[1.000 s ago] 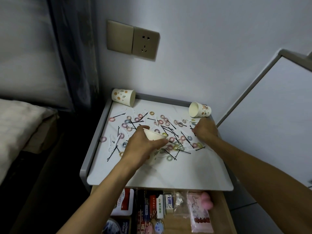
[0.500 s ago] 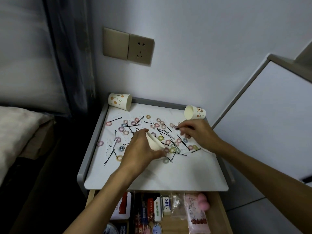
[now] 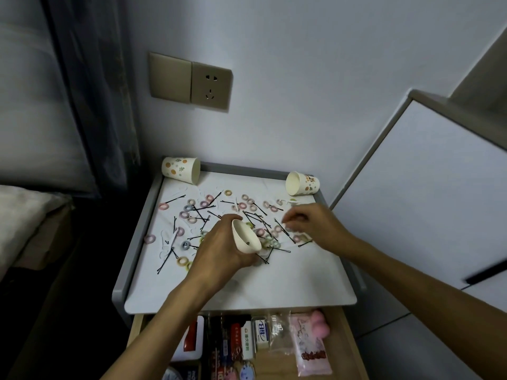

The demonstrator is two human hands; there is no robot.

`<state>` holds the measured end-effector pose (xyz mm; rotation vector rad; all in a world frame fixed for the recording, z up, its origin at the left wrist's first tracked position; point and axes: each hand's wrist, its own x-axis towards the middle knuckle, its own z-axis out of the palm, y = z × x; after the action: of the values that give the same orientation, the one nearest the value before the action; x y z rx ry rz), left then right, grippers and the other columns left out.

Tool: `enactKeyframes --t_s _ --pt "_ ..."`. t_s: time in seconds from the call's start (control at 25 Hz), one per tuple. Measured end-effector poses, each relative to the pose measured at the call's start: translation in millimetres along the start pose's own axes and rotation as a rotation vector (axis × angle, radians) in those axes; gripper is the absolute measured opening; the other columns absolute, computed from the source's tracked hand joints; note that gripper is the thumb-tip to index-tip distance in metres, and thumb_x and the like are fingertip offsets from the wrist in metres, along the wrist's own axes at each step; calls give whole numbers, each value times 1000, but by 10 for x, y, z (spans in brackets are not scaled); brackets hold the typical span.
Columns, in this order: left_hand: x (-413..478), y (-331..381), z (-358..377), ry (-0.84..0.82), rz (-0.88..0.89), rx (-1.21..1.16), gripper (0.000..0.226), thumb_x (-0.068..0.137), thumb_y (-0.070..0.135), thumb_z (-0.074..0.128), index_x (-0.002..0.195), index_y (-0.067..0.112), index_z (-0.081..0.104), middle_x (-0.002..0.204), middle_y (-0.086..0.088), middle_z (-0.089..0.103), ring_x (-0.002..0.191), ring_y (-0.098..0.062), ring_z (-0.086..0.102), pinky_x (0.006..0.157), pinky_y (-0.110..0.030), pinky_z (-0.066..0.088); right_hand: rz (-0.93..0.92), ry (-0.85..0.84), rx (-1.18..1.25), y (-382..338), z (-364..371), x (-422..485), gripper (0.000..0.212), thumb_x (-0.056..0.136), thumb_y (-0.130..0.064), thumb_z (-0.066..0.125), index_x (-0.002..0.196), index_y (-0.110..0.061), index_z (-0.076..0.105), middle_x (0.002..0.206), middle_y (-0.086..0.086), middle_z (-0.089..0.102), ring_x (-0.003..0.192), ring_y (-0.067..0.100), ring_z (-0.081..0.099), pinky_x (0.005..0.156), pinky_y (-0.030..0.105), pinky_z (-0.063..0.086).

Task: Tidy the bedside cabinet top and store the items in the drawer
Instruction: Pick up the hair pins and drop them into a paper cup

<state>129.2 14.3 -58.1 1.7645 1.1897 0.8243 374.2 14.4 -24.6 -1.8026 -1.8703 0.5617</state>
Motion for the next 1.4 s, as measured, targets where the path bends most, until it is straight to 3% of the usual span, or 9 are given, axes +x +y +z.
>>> enactKeyframes --t_s 0.12,0.28,0.44,0.64,0.84,0.96,1.04,1.16,1.4 --pt "3 16 -23 3 -7 -19 64 60 25 89 109 30 50 97 17 57 90 -4 54 70 -26 47 117 -70 -252 467 -51 -84 8 81 -10 76 87 -14 73 84 -2 68 77 10 61 71 23 46" --pt "13 25 -31 -1 -19 -46 62 61 26 89 107 33 49 95 17 58 89 2 54 67 -24 46 144 -74 -262 709 54 -116 11 81 -10 76 90 -14 71 90 0 66 81 17 59 77 33 49" --pt "23 9 -39 -5 -31 -64 61 61 29 89 105 36 48 94 18 59 88 4 54 65 -22 45 100 -73 -242 779 100 -89 9 83 -12 73 82 -20 70 86 -3 65 79 11 57 75 29 48" --pt "16 23 -38 -6 -26 -72 63 61 31 90 107 36 48 93 19 58 88 3 54 67 -29 51 35 -97 -461 902 192 -152 6 94 -19 58 89 -22 60 91 -8 55 85 8 46 77 22 39" --pt "18 44 -48 -12 -32 -82 61 62 30 89 107 34 48 94 17 59 90 -5 58 72 -40 56 -9 -105 -569 916 158 -226 33 97 -14 44 79 -40 37 84 -15 47 77 10 44 65 22 36" --pt "18 50 -49 -15 -33 -78 63 62 31 89 109 34 48 95 19 58 93 -10 59 75 -41 55 -99 -122 -568 875 105 -255 26 97 -12 49 93 -37 52 97 -5 60 86 11 50 75 24 40" --pt "20 46 -51 -12 -33 -73 64 61 34 89 110 34 48 95 19 58 94 -12 59 77 -40 54 -174 -169 -583 865 69 -238 19 97 -12 53 109 -20 66 111 2 65 100 15 56 86 23 40" --pt "26 32 -49 -10 -38 -74 64 61 35 89 109 36 48 95 19 58 94 -13 59 77 -41 54 -174 -230 -608 822 17 -183 24 98 -18 56 118 -15 67 118 4 65 110 17 56 90 17 35" --pt "48 33 -56 16 -50 -79 67 61 34 89 114 34 48 96 19 57 91 -9 60 76 -40 55 1 83 -271 582 29 -37 15 89 -13 67 101 -11 76 98 1 73 88 12 64 77 18 43"
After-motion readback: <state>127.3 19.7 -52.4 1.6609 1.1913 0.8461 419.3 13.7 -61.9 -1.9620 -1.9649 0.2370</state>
